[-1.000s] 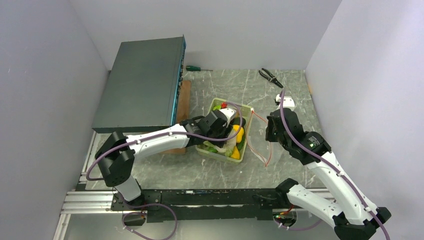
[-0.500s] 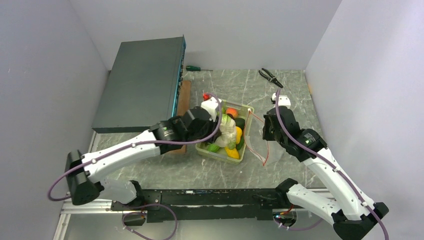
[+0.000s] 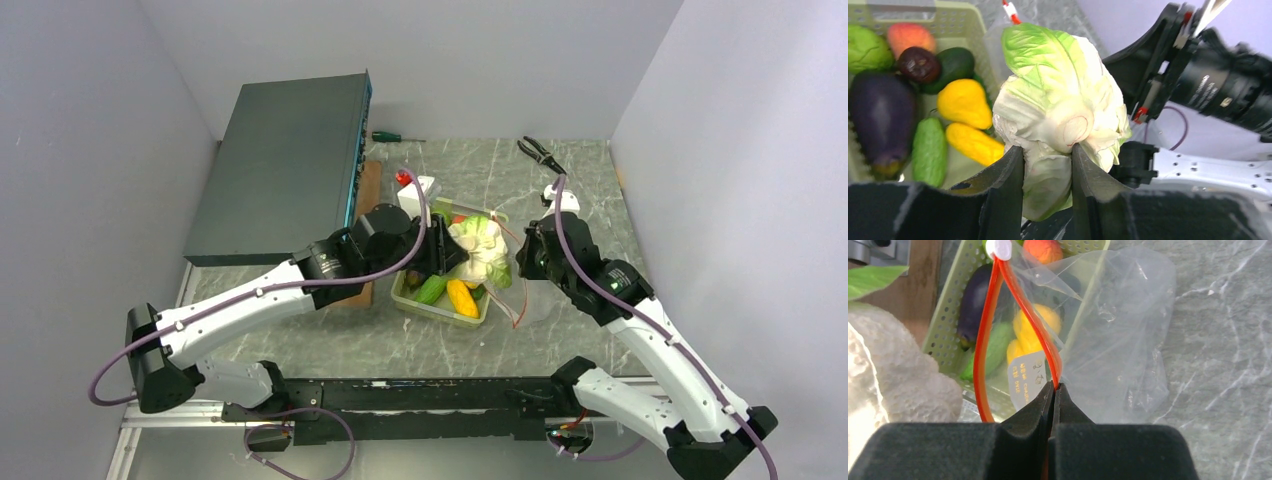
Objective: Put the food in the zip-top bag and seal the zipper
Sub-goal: Place the fake vegetable in the zipper food storage bag.
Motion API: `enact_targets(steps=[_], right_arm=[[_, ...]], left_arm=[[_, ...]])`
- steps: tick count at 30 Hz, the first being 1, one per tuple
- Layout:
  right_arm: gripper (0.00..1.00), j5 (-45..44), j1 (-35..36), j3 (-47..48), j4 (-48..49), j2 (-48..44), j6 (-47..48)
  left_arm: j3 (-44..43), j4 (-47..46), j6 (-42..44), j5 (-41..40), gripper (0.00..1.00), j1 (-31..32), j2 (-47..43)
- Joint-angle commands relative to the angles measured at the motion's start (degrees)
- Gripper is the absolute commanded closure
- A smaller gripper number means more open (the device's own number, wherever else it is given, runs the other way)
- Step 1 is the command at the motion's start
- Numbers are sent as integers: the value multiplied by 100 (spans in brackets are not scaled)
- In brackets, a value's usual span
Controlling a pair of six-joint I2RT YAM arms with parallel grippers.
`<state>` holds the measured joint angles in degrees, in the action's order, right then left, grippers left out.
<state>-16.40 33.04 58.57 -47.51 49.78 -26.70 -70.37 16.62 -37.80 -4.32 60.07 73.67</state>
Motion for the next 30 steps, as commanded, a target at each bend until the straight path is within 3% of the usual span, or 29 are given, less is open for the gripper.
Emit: enact_targets(steps=[1,5,11,16,23,30], right_arm=[[100,300,-17,-99,440,-270,-349],[100,316,-19,-156,541,-462,-582],[100,508,-22,-323,881,-829,-870],[100,1084,-12,-529,1312,-820,-1051],[100,1853,-17,-904,1815,-654,-1276],[100,2098,-27,-1040,2002,-700,-1569]], left_arm=[[-8,-1100,-557,338,99,-38,149],[-181,-449,-558,129,100,-32,502],[227,-178,-669,-257,100,2,700],[-345,470,-566,-678,100,120,982],[-1127,457,-433,-439,100,257,1457],[-933,209,-550,-267,100,266,1276]])
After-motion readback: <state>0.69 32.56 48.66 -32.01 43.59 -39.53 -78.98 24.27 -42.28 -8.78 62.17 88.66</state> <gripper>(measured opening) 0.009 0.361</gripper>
